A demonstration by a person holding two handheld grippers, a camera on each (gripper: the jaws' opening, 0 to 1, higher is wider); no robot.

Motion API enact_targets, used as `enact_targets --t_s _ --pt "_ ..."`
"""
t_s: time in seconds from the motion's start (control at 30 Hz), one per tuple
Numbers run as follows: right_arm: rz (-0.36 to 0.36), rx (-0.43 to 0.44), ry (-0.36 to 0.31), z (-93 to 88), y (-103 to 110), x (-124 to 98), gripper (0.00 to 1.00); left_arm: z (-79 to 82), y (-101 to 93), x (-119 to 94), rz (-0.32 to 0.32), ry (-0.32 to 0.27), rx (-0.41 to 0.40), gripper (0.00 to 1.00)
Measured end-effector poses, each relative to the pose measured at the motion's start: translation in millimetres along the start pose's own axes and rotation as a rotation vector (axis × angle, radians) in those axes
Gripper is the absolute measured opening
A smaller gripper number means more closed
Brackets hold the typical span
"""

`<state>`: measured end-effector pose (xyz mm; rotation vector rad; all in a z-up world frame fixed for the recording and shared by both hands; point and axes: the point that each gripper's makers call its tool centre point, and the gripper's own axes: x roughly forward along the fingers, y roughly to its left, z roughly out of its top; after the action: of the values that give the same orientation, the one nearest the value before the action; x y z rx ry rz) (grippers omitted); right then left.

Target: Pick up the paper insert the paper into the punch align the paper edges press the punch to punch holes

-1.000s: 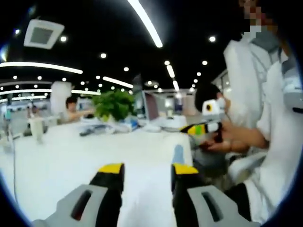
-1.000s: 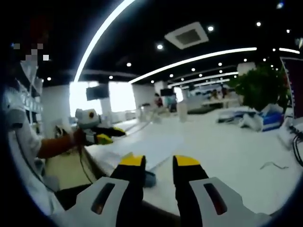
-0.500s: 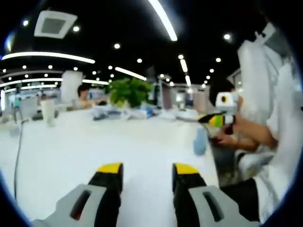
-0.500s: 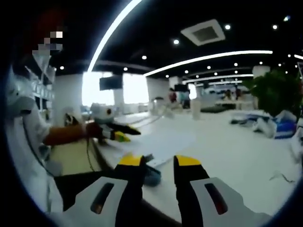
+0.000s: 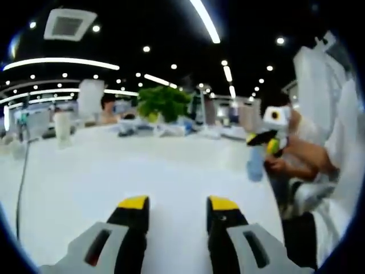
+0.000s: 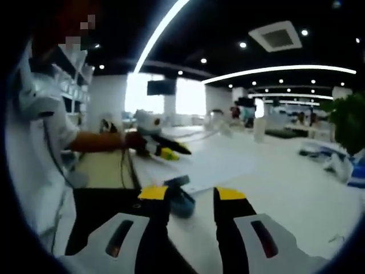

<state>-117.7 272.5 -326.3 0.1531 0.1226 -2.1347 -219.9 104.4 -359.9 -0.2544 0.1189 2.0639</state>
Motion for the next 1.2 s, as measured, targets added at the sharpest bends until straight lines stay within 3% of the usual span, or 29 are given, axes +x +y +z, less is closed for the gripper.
enact_targets --t_s 0.37,0.6,0.87,1.2 --pt "0.103 -0.015 0.063 -16.4 4 19 0.36 -11.9 5.6 5 0.023 0.066 0.021 0.41" --pt "0.158 -0.034 0.100 -20.1 9 27 0.37 -11.2 10.0 6 0.032 0.066 0.018 0.39" --pt "0.183 -0.074 0.165 -32.1 10 33 0.32 -11.2 9.4 6 0.038 0.056 0.019 0.39" --pt "0.183 -0.079 0.168 -33.3 10 36 0.26 -11.1 9.6 5 0.041 0.052 0.012 0.39"
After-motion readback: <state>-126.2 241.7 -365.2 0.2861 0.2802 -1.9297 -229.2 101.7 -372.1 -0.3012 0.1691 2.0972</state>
